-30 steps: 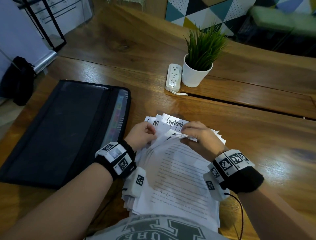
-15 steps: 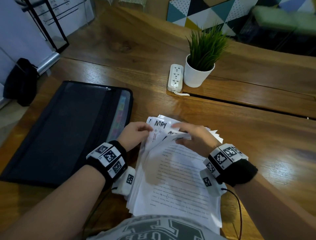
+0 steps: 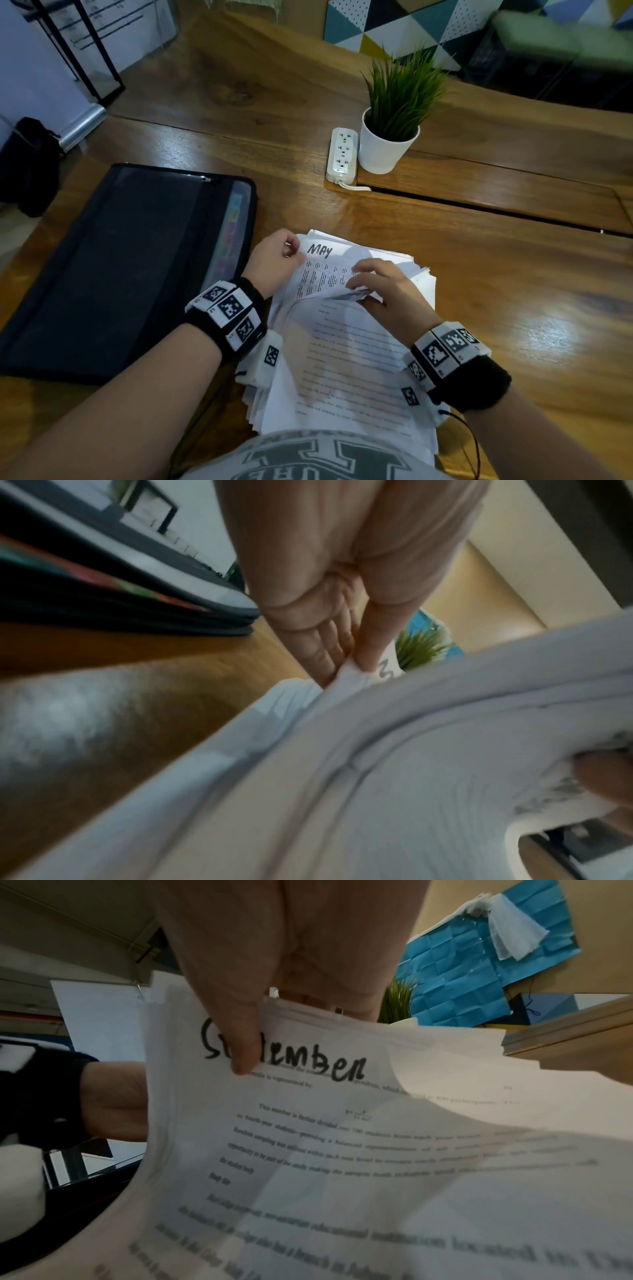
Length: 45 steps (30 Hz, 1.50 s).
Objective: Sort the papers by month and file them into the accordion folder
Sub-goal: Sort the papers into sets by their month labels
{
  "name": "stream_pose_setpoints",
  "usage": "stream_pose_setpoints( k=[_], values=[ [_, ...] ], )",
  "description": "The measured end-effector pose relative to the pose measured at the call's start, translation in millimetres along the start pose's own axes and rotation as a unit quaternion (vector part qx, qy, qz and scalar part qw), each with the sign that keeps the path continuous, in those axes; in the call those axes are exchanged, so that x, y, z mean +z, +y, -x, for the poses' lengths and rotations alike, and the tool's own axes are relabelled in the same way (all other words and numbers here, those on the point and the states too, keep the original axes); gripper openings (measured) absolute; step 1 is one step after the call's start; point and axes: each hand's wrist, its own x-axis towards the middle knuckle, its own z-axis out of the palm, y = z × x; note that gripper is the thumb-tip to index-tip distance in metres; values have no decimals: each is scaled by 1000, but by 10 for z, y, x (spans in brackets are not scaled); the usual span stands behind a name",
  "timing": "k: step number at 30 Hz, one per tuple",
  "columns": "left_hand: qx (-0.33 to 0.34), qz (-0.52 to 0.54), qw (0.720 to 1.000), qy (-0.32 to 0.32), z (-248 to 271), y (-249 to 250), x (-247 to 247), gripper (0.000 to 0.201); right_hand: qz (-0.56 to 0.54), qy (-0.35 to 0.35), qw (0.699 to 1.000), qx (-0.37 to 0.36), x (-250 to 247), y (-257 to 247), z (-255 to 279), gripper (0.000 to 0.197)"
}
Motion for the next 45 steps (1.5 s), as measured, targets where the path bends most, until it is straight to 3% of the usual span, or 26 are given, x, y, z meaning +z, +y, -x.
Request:
stream_pose_setpoints(
  k=[4, 9, 12, 16, 20, 23, 26, 31, 35, 42, 45],
  values=[
    [-23, 118, 992, -29, 74, 39, -45, 26, 24, 14, 1000, 1, 7, 31, -57, 20],
    [-26, 115, 992, -51, 86, 63, -53, 43, 8, 18, 999, -30, -3, -6, -93, 23],
    [-22, 112, 993, -39, 74, 17, -45, 32, 29, 34, 997, -57, -14, -32, -73, 21],
    [-36, 122, 991, -40, 63, -66, -54, 13, 41, 13, 998, -34, -19, 20, -2, 27],
    [-63, 106, 990, -61, 42, -132, -85, 24, 30, 1, 999, -37, -66, -73, 22, 29],
    [-65, 116, 989, -59, 48, -124, -106, 26, 9, -28, 998, 53, -105, -138, -10, 57],
    [-60, 126, 988, -70, 64, -87, -101, 34, 19, -54, 996, 71, -104, -135, -59, 74],
    [-60, 124, 987, -78, 92, -63, -78, 36, 37, -45, 997, 52, -59, -98, -97, 51],
    [-58, 129, 988, -69, 86, -99, -80, 24, 34, -28, 998, 33, -73, -73, -71, 28],
    [-74, 150, 984, -68, 95, -123, -151, 26, 43, 51, 998, -18, -30, 23, -25, 25],
    [-66, 156, 983, -74, 120, -78, -131, 31, 40, 45, 998, 9, -12, -19, -40, 44]
  ],
)
